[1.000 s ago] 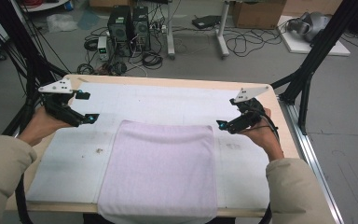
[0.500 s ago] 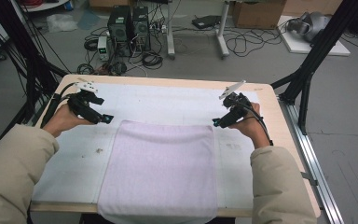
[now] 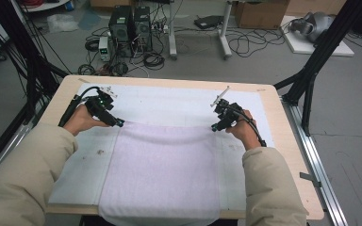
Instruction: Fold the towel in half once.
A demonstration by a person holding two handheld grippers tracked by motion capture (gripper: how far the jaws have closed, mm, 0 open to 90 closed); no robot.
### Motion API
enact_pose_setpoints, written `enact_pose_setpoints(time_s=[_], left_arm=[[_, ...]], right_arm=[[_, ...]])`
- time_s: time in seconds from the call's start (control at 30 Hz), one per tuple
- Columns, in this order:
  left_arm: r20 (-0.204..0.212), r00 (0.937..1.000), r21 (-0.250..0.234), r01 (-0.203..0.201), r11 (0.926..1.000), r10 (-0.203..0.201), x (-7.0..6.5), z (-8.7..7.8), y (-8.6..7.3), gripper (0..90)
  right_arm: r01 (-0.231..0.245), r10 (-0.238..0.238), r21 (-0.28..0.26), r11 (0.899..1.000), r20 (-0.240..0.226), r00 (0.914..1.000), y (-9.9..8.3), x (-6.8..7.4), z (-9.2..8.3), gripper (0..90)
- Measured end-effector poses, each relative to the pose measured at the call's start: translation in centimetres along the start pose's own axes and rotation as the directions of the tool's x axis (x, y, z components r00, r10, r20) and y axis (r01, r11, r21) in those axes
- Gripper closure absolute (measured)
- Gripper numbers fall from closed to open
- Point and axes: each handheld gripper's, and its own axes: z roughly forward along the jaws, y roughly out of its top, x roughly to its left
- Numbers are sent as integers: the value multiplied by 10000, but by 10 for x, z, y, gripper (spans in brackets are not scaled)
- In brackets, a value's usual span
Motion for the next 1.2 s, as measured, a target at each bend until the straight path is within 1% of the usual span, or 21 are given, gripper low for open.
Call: enact_pose_setpoints(time_s=[0.07,0.13,0.23,0.27,0.33,0.5,0.57,0.6,0.63,0.67,0.7,0.73,0.77,0.87,0.9,0.97,1.0,1.07,1.1,1.17,1.2], left_arm=[[-35,10000,135,80,9999,-79,-1,3,1,121],[-110,9998,285,196,9994,-193,-2,5,2,153],[53,9991,245,409,9989,-410,-3,8,4,178],[5,9991,243,421,9988,-422,-3,9,4,191],[-32,9989,280,463,9985,-462,-4,10,5,220],[-214,9983,492,558,9972,-548,-5,13,7,272],[-218,9984,557,542,9970,-531,-6,14,8,281],[-245,9984,644,524,9965,-509,-7,15,9,298],[-334,9985,736,448,9963,-424,-7,15,9,312],[-332,9985,788,451,9959,-426,-8,16,10,318],[-369,9983,867,488,9950,-458,-8,17,11,334],[-416,9984,960,427,9945,-388,-8,18,12,358],[-445,9979,1010,504,9936,-461,-9,19,13,361],[-477,9971,1233,647,9903,-592,-11,23,16,406],[-508,9970,1335,654,9889,-590,-11,25,17,414],[-420,9972,1440,667,9873,-612,-11,28,19,452],[-473,9969,1509,691,9861,-626,-11,29,21,470],[-511,9959,1585,813,9840,-740,-12,31,23,516],[-457,9955,1648,898,9822,-833,-12,33,24,536],[-406,9959,1806,872,9797,-812,-12,35,25,570],[-445,9959,1890,852,9783,-781,-12,36,25,598]], right_arm=[[39,-36,198,9998,-152,9999,2,1,5,502],[54,-49,387,9992,-145,9999,3,2,9,538],[15,4,637,9980,-307,9995,5,3,15,584],[84,-58,696,9975,-370,9993,6,3,17,603],[-26,64,720,9974,-516,9986,7,3,20,637],[-229,273,844,9962,-516,9983,9,2,24,688],[-337,390,845,9959,-624,9973,9,2,25,736],[-284,344,874,9958,-678,9971,10,2,26,770],[-336,408,906,9953,-784,9961,10,2,26,812],[-379,456,876,9954,-871,9952,10,3,26,852],[-315,396,917,9953,-879,9953,11,3,26,868],[-363,444,940,9949,-853,9954,11,4,26,869],[-282,362,961,9950,-831,9959,12,4,26,871],[-356,438,967,9947,-839,9955,12,5,26,872],[-366,445,970,9946,-807,9957,12,5,25,873],[-308,387,945,9950,-829,9958,12,5,26,873],[-334,416,981,9946,-829,9957,12,6,25,873],[-206,289,986,9949,-835,9961,12,5,24,873],[-203,284,973,9950,-822,9962,12,5,24,873],[-182,265,989,9949,-835,9962,12,5,24,873],[-183,266,972,9951,-841,9961,12,5,24,873]])
